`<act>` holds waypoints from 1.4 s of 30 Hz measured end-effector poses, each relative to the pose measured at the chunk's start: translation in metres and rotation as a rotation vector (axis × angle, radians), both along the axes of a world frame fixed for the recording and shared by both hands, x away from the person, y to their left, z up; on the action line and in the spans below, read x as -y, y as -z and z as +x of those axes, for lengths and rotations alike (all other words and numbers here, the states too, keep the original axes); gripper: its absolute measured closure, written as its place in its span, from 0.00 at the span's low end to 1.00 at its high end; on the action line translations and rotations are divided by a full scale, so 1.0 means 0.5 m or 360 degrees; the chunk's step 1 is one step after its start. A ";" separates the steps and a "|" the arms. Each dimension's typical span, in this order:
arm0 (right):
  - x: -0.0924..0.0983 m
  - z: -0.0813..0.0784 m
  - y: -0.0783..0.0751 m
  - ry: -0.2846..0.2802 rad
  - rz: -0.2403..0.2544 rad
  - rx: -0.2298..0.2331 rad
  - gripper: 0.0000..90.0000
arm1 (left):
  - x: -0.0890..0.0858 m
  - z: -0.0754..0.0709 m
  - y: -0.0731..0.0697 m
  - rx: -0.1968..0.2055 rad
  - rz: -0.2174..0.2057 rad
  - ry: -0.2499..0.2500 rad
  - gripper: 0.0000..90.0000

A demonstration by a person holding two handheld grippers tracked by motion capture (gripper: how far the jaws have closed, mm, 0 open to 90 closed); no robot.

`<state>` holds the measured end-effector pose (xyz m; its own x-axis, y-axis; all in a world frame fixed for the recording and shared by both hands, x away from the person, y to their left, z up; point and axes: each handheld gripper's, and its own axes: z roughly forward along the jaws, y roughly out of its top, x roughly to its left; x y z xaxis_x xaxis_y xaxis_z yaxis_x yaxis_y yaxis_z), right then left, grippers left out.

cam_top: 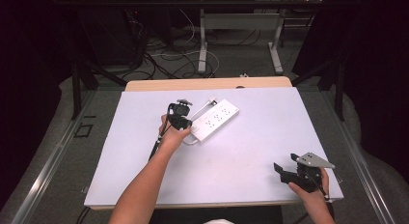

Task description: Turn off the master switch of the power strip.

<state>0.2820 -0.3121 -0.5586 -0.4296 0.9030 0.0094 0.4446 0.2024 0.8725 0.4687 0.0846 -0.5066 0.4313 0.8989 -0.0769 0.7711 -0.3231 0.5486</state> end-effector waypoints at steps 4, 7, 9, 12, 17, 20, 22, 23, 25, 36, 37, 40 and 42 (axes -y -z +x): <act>-0.002 -0.001 0.000 0.0007 0.0012 -0.0013 0.25 | -0.003 -0.001 -0.004 0.0005 -0.0008 -0.0001 1.00; 0.000 0.000 0.000 0.0004 0.0001 0.0000 0.25 | -0.005 -0.002 -0.006 0.0007 -0.0009 0.0008 1.00; 0.000 -0.001 -0.001 0.0010 -0.0001 -0.0008 0.25 | -0.004 -0.005 -0.008 0.0006 -0.0032 -0.0018 0.99; -0.003 -0.001 0.000 0.0010 0.0019 -0.0019 0.25 | -0.005 -0.007 -0.013 0.0023 -0.0034 0.0004 0.99; -0.002 -0.001 -0.001 0.0010 0.0006 -0.0008 0.25 | -0.006 -0.011 -0.020 0.0030 -0.0047 0.0011 0.98; -0.001 0.000 0.000 0.0005 0.0003 0.0000 0.25 | -0.007 -0.013 -0.024 0.0036 -0.0055 0.0013 0.97; 0.000 0.000 0.000 0.0007 0.0003 -0.0001 0.25 | -0.008 -0.014 -0.026 0.0035 -0.0063 0.0006 0.97; 0.000 0.000 0.000 0.0010 0.0004 -0.0001 0.25 | -0.009 -0.015 -0.027 0.0034 -0.0064 0.0011 0.96; 0.000 0.000 0.000 0.0008 0.0005 0.0002 0.25 | -0.009 -0.016 -0.028 0.0038 -0.0084 0.0006 0.95; -0.001 -0.002 -0.001 0.0022 0.0005 0.0005 0.24 | -0.015 -0.025 -0.039 0.0054 -0.0120 0.0002 0.89; -0.001 -0.002 -0.001 0.0022 0.0005 0.0005 0.24 | -0.015 -0.025 -0.040 0.0065 -0.0123 0.0006 0.88; -0.001 -0.002 -0.001 0.0021 0.0005 0.0005 0.25 | -0.016 -0.027 -0.043 0.0068 -0.0145 0.0006 0.86; -0.001 -0.001 -0.001 0.0022 0.0004 0.0005 0.25 | -0.017 -0.028 -0.045 0.0069 -0.0150 0.0013 0.85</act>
